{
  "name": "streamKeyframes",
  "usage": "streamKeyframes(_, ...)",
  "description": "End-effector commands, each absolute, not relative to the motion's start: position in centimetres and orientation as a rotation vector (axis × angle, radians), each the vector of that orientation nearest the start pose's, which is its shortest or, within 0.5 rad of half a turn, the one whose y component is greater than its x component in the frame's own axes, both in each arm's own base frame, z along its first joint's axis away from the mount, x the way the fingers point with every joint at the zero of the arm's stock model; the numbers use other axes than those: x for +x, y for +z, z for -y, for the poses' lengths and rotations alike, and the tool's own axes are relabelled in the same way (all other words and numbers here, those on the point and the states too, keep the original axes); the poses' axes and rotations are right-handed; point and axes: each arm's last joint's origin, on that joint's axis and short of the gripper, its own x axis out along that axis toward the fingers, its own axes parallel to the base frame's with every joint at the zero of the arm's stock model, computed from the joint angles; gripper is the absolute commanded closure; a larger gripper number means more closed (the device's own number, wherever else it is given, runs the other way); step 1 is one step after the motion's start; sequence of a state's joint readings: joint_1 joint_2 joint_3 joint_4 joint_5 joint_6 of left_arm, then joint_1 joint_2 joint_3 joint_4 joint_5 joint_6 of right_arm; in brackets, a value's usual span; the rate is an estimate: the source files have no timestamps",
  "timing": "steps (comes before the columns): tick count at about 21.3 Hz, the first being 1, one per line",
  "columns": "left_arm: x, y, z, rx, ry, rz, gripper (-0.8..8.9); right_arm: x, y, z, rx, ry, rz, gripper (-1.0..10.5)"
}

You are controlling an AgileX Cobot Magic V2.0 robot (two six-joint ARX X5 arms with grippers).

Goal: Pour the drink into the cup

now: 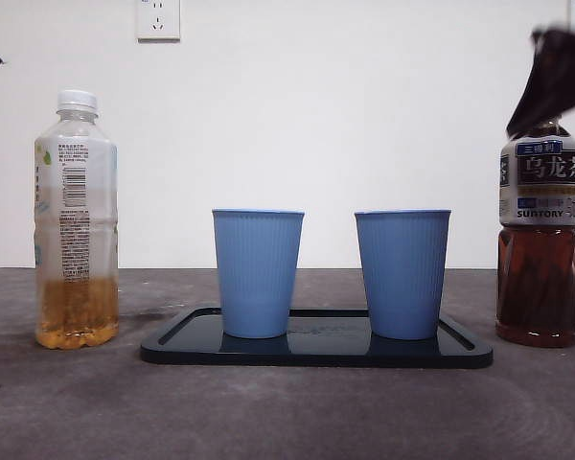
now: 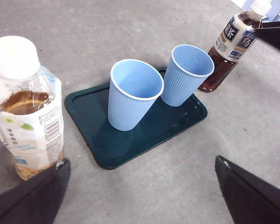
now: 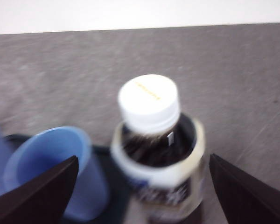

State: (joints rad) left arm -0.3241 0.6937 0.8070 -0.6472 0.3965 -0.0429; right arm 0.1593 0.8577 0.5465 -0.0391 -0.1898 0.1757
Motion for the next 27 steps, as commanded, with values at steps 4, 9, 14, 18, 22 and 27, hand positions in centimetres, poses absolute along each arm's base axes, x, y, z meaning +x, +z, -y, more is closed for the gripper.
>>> streamKeyframes(4, 12.5, 31.8, 5.3, -0.050, -0.662, -0.537, 3.19, 14.5, 29.3, -3.4, 0.162, 0.362, -0.434, 5.0)
streamKeyframes(9, 12.5, 31.7, 5.3, -0.044, -0.639, -0.549, 3.19, 10.9, 32.3, -2.9, 0.100, 0.408, -0.487, 5.0)
streamKeyframes(14, 12.6, 31.0, 5.3, -0.039, -0.628, -0.572, 3.24, 7.6, 34.3, -2.7, 0.130, 0.554, -0.494, 5.0)
streamKeyframes(18, 12.8, 30.1, 5.4, -0.053, -0.623, -0.582, 3.60, 5.6, 34.6, -2.6, 0.168, 0.671, -0.491, 5.0)
streamKeyframes(22, 13.4, 28.6, 5.4, -0.068, -0.552, -0.584, 3.85, 5.1, 34.4, -2.5, 0.177, 0.670, -0.511, 5.0)
streamKeyframes(27, 14.4, 26.4, 5.4, -0.054, -0.465, -0.550, 3.81, 5.1, 34.4, -2.5, 0.190, 0.666, -0.515, 5.0)
